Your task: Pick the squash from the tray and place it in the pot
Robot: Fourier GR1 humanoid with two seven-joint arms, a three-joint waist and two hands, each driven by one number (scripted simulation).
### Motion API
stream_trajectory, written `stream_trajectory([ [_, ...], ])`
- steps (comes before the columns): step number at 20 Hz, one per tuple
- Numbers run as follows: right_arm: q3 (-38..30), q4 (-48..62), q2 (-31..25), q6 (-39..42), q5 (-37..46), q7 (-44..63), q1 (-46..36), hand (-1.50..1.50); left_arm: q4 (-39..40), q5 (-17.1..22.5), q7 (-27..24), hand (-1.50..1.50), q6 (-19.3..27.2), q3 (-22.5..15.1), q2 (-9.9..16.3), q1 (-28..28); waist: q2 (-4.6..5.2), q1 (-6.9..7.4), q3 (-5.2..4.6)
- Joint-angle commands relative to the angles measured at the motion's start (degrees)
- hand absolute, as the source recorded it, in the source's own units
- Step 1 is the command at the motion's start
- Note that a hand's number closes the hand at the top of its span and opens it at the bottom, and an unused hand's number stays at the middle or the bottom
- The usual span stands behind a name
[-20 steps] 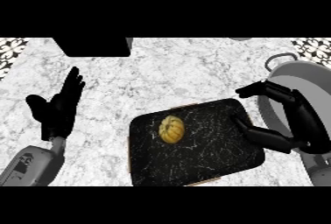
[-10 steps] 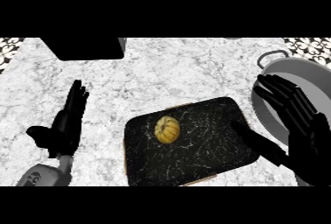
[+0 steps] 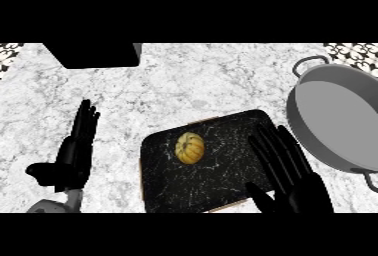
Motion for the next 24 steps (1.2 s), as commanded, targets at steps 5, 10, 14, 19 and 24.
stream_trajectory([
  [5,7.64,2.88,9.88,22.31,19.99,20.88,5.89,-1.50,-0.98,-0.85,-1.28,0.00,-0.15,-1.27,-0.79,1.30,0.57,0.87,0.09],
  [10,16.18,6.99,23.92,36.15,30.63,35.51,0.28,-1.50,-0.57,-0.79,-1.67,0.00,-2.14,-1.61,-0.54,0.53,1.28,3.23,0.39],
  [14,22.74,11.74,24.14,40.31,26.06,48.18,-7.60,-1.50,1.11,-1.63,-2.44,0.00,-2.25,-1.34,-2.07,-1.25,1.64,4.00,0.62],
  [19,19.88,15.47,24.18,44.95,19.47,55.63,-11.40,-1.50,-0.11,-2.01,-2.00,0.00,-2.20,-1.84,-2.80,-1.20,1.64,4.36,0.65],
  [24,18.63,25.44,24.34,37.01,13.16,57.67,-16.02,-1.50,-1.63,-2.18,-1.88,0.00,-2.59,-0.56,-2.07,0.35,1.69,4.74,0.71],
])
